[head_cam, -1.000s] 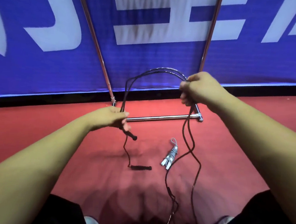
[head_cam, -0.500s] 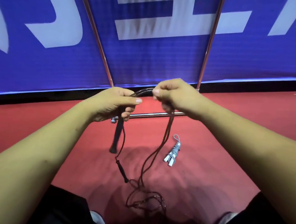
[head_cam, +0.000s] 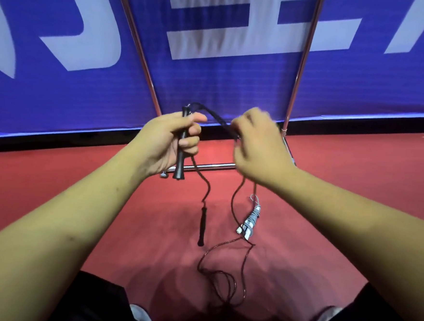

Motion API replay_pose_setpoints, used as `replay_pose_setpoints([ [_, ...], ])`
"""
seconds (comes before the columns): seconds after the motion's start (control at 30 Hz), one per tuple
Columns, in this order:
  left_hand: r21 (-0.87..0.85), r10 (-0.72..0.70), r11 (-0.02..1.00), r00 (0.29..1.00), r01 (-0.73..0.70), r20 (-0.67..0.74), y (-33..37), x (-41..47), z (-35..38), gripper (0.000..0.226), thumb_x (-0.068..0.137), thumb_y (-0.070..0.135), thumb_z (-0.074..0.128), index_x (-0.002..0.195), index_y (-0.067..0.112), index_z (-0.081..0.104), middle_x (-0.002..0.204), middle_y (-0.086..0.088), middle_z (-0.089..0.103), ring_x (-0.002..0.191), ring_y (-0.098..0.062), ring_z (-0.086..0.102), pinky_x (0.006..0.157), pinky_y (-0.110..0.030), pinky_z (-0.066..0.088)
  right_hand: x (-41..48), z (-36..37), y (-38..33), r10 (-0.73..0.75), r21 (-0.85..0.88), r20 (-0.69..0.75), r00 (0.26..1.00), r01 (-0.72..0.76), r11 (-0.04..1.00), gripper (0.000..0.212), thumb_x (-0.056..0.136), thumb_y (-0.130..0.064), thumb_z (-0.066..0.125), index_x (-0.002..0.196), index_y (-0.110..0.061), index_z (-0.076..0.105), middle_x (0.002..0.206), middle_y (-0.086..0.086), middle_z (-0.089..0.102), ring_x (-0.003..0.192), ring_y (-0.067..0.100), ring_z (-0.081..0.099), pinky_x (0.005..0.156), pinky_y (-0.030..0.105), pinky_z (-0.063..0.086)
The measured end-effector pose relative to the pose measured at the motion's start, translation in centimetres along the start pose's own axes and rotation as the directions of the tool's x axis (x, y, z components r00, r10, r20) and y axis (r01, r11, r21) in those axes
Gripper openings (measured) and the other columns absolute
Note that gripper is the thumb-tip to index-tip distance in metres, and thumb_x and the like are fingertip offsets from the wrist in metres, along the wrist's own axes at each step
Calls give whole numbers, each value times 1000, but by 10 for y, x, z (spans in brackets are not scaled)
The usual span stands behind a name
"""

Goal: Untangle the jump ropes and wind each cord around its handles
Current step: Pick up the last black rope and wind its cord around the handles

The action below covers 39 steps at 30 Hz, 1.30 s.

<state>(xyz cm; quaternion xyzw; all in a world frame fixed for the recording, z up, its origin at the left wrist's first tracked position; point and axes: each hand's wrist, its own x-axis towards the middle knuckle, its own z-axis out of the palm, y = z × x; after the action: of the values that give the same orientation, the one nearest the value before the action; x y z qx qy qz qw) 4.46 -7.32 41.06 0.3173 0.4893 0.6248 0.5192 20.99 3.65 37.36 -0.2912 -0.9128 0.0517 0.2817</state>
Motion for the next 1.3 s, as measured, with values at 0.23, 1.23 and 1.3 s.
replay_pose_setpoints([
  [0.23, -377, -54, 924, 998, 61, 32, 10, -1, -2, 20, 90, 10, 47, 106, 2, 58, 57, 7, 32, 37, -3, 29, 43, -15, 29, -28, 26, -44, -204, 691, 652, 730, -461, 557, 13, 95, -15, 61, 96, -5, 68, 93, 16, 72, 86, 18, 62, 91, 43, 49],
  [1.23, 166, -246, 963, 946, 213, 211, -42, -10, 6, 18, 90, 14, 51, 105, 3, 53, 61, -3, 43, 48, -14, 44, 56, -29, 46, 22, -16, 5, 611, 685, 551, 568, -726, 57, 42, 91, -56, 55, 76, -17, 53, 60, 3, 49, 50, 15, 52, 58, 31, 51],
  [1.3, 157, -244, 964, 947, 214, 211, -39, -9, 7, 21, 88, 15, 53, 104, 2, 51, 60, -2, 45, 47, -13, 45, 56, -27, 47, 14, -13, -4, 500, 573, 685, 529, -816, 78, 46, 87, -61, 57, 75, -16, 54, 59, -2, 40, 46, 14, 37, 52, 25, 38],
])
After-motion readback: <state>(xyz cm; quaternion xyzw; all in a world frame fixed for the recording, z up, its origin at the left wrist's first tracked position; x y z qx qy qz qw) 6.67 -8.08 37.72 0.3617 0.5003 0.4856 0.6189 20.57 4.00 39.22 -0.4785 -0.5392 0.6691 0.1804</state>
